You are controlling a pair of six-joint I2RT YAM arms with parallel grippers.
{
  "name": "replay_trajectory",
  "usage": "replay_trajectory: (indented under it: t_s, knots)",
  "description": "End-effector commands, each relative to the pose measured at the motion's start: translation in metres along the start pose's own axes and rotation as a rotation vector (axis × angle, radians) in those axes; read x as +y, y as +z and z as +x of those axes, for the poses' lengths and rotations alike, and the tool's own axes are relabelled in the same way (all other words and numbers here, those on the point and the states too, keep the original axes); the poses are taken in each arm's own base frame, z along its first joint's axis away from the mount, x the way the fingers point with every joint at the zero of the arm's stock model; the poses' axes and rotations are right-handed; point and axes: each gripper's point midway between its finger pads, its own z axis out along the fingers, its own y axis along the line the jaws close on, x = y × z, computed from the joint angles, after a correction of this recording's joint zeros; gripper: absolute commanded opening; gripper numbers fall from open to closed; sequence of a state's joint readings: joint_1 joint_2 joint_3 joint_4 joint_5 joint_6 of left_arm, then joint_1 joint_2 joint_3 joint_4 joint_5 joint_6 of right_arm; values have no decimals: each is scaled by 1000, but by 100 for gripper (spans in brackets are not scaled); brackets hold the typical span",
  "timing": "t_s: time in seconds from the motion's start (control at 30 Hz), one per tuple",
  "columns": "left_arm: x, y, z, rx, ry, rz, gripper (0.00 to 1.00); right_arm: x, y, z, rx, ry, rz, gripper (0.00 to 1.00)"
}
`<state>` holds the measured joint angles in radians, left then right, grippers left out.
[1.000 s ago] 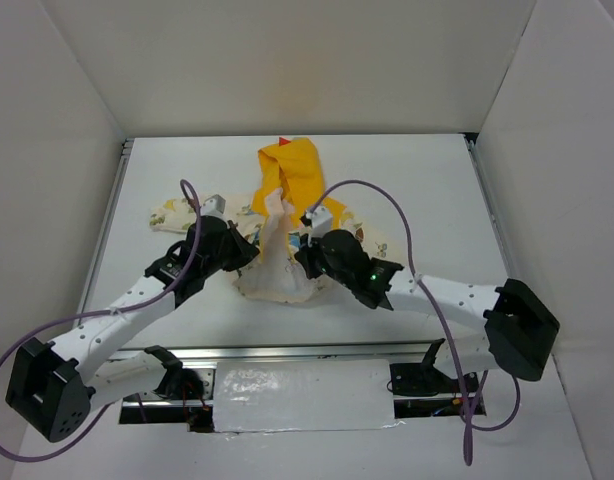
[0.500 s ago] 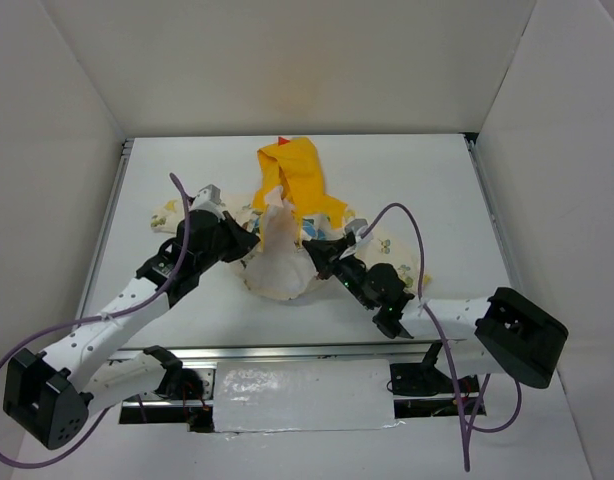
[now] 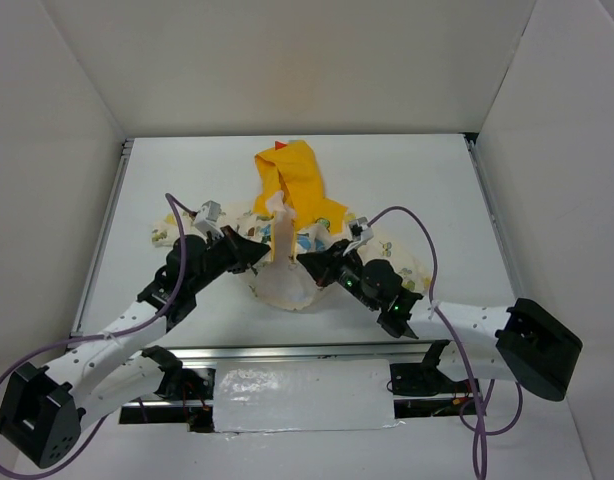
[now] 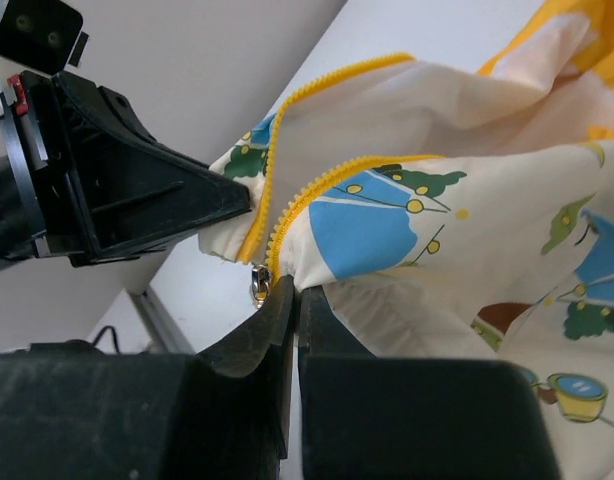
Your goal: Zip up the jacket
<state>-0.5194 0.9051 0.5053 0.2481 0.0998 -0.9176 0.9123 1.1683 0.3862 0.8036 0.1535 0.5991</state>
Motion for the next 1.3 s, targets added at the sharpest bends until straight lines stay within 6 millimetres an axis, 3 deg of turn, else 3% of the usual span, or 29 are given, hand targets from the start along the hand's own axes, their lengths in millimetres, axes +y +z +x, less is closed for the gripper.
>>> replay_trajectory:
  t_s: [0.0,0.23,0.37,0.93,1.27]
  knots:
    - [-37,-5,-24,-104,0,168,0,11,-3,13,41,146,-12,0]
    - [-36,-5,-28,-154,-10,196,0,10,7,36,91,250,84,0]
    - [-35,-4,-27,-159,-20,201,0,13,8,38,87,283,89,0]
    - [-28,-5,-15,-155,-42,236,0,27,27,25,48,318,64,0]
    - [-27,-6,-12,-156,-39,252,0,31,19,17,22,347,33,0]
